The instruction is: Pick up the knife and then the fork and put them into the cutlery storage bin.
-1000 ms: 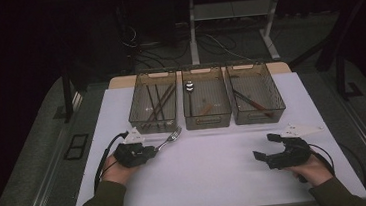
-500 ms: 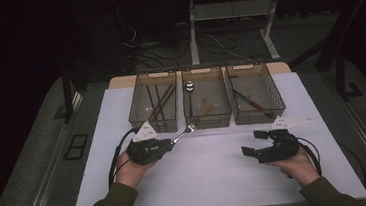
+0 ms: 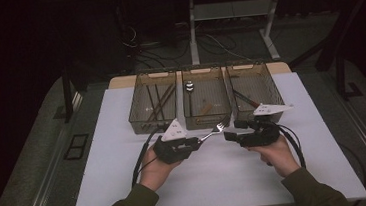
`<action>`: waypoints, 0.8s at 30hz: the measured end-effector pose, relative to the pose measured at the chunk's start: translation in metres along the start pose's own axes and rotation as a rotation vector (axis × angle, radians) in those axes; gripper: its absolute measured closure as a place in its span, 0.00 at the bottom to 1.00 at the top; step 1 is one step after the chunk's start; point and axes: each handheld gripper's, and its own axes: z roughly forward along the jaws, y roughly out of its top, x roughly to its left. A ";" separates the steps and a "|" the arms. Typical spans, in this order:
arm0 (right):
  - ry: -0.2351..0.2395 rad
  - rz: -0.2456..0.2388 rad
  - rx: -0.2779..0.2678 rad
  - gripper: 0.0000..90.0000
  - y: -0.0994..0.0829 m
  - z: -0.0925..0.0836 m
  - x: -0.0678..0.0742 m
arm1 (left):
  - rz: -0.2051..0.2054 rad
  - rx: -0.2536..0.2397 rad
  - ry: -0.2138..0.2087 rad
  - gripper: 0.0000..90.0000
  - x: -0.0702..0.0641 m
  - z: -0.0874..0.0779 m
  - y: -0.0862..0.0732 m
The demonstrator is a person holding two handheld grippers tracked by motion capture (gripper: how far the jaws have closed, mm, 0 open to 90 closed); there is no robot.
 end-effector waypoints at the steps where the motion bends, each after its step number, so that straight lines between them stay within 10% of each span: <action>1: 0.005 0.009 -0.009 0.39 0.001 0.001 -0.001 | 0.006 0.001 -0.003 0.85 -0.002 0.002 0.001; 13: 0.008 0.051 -0.057 0.86 0.006 0.005 -0.011 | 0.017 0.015 -0.001 0.85 -0.004 0.006 -0.001; 24: 0.040 0.079 -0.086 0.94 0.012 0.007 -0.011 | 0.003 0.022 0.010 0.85 -0.002 0.010 -0.004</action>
